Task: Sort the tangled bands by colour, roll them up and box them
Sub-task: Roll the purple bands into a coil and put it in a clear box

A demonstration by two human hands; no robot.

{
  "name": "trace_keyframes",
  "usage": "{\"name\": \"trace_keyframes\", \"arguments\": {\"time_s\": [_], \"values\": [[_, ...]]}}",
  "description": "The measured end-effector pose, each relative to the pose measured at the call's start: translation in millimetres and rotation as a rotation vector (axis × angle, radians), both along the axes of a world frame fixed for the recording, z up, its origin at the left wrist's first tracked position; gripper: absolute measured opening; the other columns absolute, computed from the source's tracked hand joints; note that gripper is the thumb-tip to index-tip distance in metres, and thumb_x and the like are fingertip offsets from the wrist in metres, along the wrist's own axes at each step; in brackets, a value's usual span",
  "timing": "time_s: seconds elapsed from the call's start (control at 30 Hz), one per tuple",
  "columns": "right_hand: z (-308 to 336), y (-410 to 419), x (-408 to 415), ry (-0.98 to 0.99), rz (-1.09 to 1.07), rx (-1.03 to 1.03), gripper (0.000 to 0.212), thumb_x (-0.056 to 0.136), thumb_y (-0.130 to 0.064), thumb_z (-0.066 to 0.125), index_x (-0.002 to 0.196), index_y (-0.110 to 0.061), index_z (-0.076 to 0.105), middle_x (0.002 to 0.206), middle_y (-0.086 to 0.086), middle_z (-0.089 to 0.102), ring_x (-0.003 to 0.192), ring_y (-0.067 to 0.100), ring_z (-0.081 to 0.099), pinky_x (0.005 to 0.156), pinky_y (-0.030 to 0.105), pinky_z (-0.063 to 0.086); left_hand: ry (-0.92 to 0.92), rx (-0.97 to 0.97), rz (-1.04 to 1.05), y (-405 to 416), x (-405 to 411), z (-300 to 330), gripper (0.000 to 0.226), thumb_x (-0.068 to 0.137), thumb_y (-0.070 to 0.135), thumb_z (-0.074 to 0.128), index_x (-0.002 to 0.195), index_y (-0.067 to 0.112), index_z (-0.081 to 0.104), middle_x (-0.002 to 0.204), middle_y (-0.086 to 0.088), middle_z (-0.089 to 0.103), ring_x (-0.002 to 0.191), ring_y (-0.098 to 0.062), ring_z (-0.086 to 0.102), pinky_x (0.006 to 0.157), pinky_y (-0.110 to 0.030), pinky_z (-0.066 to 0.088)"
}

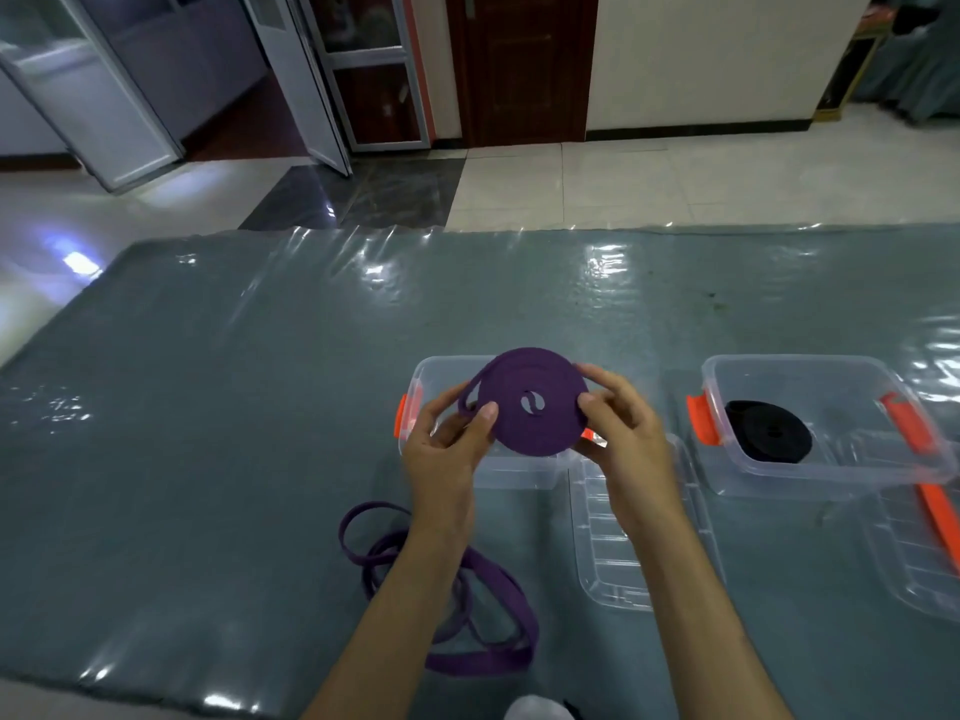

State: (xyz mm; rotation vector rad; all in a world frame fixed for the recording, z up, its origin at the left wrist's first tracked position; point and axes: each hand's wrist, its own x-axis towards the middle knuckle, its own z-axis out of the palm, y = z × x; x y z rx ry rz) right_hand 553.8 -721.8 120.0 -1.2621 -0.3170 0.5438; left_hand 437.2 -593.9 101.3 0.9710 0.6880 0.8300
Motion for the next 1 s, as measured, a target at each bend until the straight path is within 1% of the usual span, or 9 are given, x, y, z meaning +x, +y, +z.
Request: {"name": "trace_keyframes", "arguments": {"time_s": [0.13, 0.27, 0.43, 0.5, 0.57, 0.63, 0.7, 0.87, 1.0], "values": [[-17.0, 9.3, 8.6, 0.041, 0.012, -0.096, 0.016, 0.094, -0.017, 0.077, 0.108, -0.013, 0.069, 0.107, 0.006, 0.076, 0.102, 0.033, 0.075, 0.080, 0.043, 0.066, 0.041, -0.022, 0.018, 24.0, 5.3, -8.1, 0.043, 0.074, 0.016, 0.091, 0.113, 0.018, 0.074, 0.103, -0.015, 0.081, 0.097, -0.025, 0.079, 0.080, -0.030, 0.063], [-36.9, 29.8, 15.2, 0.062, -0.057, -0.200, 0.018, 0.094, -0.011, 0.078, 0.110, -0.012, 0.070, 0.106, 0.012, 0.075, 0.091, 0.025, 0.078, 0.072, 0.036, 0.066, 0.199, -0.058, -0.036, 54.0, 19.9, -31.6, 0.033, 0.082, 0.007, 0.089, 0.110, 0.011, 0.072, 0.108, -0.016, 0.080, 0.099, -0.025, 0.079, 0.079, -0.030, 0.064], [-61.3, 59.8, 38.6, 0.020, 0.076, -0.459, 0.047, 0.099, -0.012, 0.070, 0.142, -0.026, 0.057, 0.117, 0.009, 0.073, 0.101, 0.023, 0.073, 0.088, 0.042, 0.062, 0.402, -0.050, -0.002, 94.5, 54.2, -70.5, 0.026, 0.082, 0.005, 0.089, 0.102, 0.011, 0.073, 0.108, -0.014, 0.079, 0.098, -0.024, 0.079, 0.081, -0.034, 0.064], [-70.5, 74.2, 51.5, -0.021, 0.187, -0.553, 0.047, 0.098, -0.014, 0.071, 0.142, -0.018, 0.057, 0.122, 0.008, 0.072, 0.106, 0.020, 0.071, 0.091, 0.036, 0.060, 0.464, -0.036, -0.014, 109.6, 66.9, -86.5, 0.025, 0.083, 0.005, 0.088, 0.100, 0.013, 0.072, 0.107, -0.013, 0.078, 0.095, -0.022, 0.078, 0.077, -0.030, 0.064], [-80.3, 90.4, 62.3, -0.054, 0.328, -0.677, 0.047, 0.095, -0.019, 0.075, 0.138, -0.011, 0.057, 0.121, 0.006, 0.071, 0.110, 0.023, 0.070, 0.095, 0.037, 0.057, 0.541, -0.005, -0.043, 121.7, 79.5, -103.3, 0.025, 0.084, 0.003, 0.087, 0.098, 0.015, 0.071, 0.103, -0.011, 0.077, 0.098, -0.027, 0.077, 0.080, -0.035, 0.064], [-90.5, 105.5, 70.1, -0.062, 0.437, -0.781, 0.046, 0.093, -0.024, 0.078, 0.132, -0.007, 0.060, 0.115, 0.008, 0.071, 0.103, 0.023, 0.069, 0.081, 0.028, 0.057, 0.633, 0.035, -0.075, 131.8, 91.2, -120.1, 0.025, 0.083, -0.001, 0.085, 0.096, 0.015, 0.071, 0.100, -0.010, 0.077, 0.100, -0.032, 0.076, 0.090, -0.046, 0.064], [-100.4, 116.3, 74.6, -0.099, 0.517, -0.857, 0.038, 0.092, -0.028, 0.078, 0.124, -0.011, 0.064, 0.103, 0.004, 0.070, 0.085, 0.016, 0.066, 0.061, 0.017, 0.046, 0.712, 0.055, -0.108, 140.4, 99.8, -135.8, 0.024, 0.083, -0.003, 0.085, 0.100, 0.009, 0.072, 0.105, -0.017, 0.077, 0.104, -0.037, 0.075, 0.097, -0.053, 0.061], [-127.1, 131.9, 81.6, -0.046, 0.653, -0.962, 0.030, 0.095, -0.032, 0.074, 0.120, -0.019, 0.065, 0.091, -0.007, 0.059, 0.076, 0.007, 0.057, 0.058, 0.016, 0.042, 0.909, 0.043, -0.223, 157.7, 109.1, -164.6, 0.038, 0.084, -0.003, 0.084, 0.120, -0.005, 0.071, 0.120, -0.025, 0.074, 0.115, -0.040, 0.071, 0.104, -0.052, 0.056], [-142.7, 143.2, 85.0, 0.019, 0.743, -1.000, 0.047, 0.095, -0.031, 0.073, 0.136, -0.012, 0.065, 0.125, 0.011, 0.070, 0.110, 0.026, 0.066, 0.091, 0.033, 0.052, 0.945, -0.038, -0.219, 161.3, 114.1, -181.5, 0.043, 0.084, -0.010, 0.082, 0.124, -0.013, 0.068, 0.125, -0.030, 0.071, 0.107, -0.031, 0.069, 0.105, -0.051, 0.054]]}}
